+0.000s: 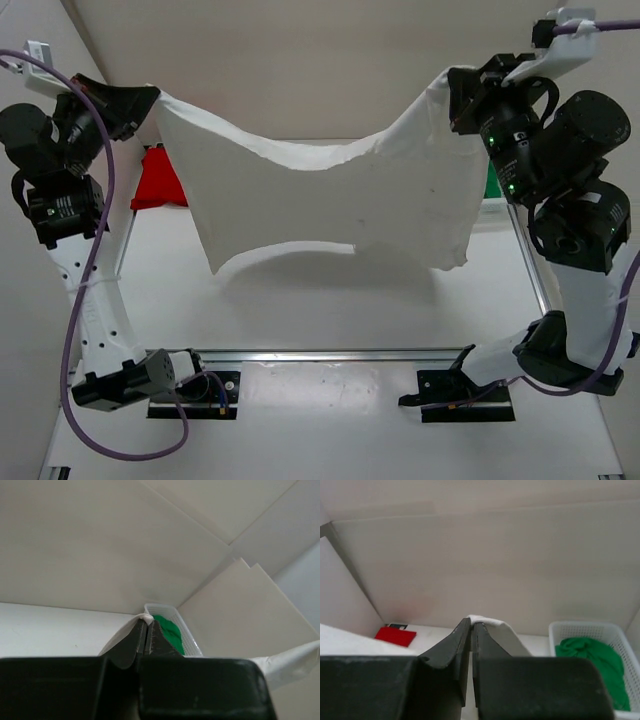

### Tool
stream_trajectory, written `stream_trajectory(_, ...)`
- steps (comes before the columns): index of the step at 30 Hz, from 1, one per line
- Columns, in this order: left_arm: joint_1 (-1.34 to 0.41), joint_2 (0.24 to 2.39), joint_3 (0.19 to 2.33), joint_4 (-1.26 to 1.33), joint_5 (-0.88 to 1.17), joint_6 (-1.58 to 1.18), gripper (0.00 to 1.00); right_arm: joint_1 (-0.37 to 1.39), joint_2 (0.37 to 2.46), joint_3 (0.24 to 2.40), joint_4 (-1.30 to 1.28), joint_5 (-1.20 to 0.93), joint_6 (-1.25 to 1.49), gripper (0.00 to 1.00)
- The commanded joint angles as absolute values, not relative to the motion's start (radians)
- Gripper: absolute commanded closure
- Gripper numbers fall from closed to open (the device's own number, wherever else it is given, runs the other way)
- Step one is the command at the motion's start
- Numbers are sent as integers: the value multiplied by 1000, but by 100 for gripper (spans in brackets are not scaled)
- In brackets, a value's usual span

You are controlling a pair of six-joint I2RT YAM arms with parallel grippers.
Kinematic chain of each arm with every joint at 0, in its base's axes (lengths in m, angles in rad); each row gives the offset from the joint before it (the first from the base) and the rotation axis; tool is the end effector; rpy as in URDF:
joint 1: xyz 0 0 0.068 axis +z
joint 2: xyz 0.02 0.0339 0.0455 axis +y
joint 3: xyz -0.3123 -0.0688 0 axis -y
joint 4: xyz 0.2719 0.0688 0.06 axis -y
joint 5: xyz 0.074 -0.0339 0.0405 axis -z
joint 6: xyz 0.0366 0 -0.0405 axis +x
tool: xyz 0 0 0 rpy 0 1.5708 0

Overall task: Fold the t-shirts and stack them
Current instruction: Flatten out the tshirt

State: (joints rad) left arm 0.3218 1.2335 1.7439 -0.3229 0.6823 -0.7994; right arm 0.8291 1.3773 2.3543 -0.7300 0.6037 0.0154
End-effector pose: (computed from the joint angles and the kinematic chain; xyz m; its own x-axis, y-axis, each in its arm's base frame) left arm 0.2209 0.0493 0.6125 -0.1221 -0.6272 -0.7692 0.3654 0.6922 -0.6224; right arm 0.1256 0.1064 0.7044 0.1615 0.1951 -0.9674 -0.2377 0.9591 0.1537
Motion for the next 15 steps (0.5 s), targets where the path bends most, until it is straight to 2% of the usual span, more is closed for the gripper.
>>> stream_trajectory(1,360,1233,1856,-301,744,-854,100,845,1410,2416,-504,661,-179,100)
stream_trajectory(3,348,1224,1852,-299,674,-839,100,844,1416,2396,-436,663,-242,100)
stream_trajectory(6,295,1221,1705,-227,606,-825,100,750,1471,2353,-394,635,-281,99)
stream_trajectory(8,250,1252,1581,-195,583,-807,100,570,1545,2382,-527,467,-151,100)
stream_trajectory(11,151,1327,1485,-212,439,-726,100,387,1679,2364,-572,117,-45,100)
stream_trajectory(15,100,1445,1482,-201,370,-687,100,257,1871,2428,-564,-53,-6,100)
